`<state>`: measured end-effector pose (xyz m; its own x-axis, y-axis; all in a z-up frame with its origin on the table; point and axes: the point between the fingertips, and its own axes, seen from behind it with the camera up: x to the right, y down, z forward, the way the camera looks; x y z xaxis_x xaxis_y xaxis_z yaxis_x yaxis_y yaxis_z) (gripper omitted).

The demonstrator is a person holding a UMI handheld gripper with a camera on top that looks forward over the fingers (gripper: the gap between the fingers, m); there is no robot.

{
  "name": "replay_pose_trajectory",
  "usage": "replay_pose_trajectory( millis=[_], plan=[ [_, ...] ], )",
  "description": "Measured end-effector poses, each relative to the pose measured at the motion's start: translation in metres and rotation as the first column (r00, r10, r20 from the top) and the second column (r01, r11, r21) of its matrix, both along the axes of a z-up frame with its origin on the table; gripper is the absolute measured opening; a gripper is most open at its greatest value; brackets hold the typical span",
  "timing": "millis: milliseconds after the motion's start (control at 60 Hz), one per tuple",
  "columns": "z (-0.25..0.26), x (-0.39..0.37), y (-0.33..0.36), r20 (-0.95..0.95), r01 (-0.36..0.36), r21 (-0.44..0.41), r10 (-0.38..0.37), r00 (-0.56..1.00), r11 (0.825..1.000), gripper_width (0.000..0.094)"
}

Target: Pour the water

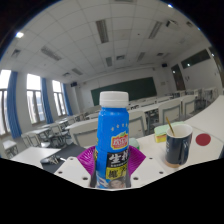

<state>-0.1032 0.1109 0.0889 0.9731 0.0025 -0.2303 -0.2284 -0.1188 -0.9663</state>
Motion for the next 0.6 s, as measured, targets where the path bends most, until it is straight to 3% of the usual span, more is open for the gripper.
replay_pose_trajectory(
  millis=[133,283,333,417,533,600],
  plan=[
    [0.030,0.009,0.012,-0.458,-0.031,0.043,0.047,0.888,0.999,0.0389],
    [0.071,0.012,0.006,-0.840,-0.051,0.092,0.105,0.533,0.994,0.0387],
    [0.081,0.016,0.003,-0.919,-0.075,0.119,0.139,0.370,0.990,0.0386],
    [0.090,0.023,-0.002,-0.982,-0.065,0.126,0.134,0.133,0.990,0.0389],
    [0.095,0.017,-0.006,-0.997,-0.009,0.074,0.074,0.008,0.997,0.0389],
    [0.097,0.016,-0.010,-0.997,-0.011,0.065,0.064,-0.050,0.998,0.0390]
  ],
)
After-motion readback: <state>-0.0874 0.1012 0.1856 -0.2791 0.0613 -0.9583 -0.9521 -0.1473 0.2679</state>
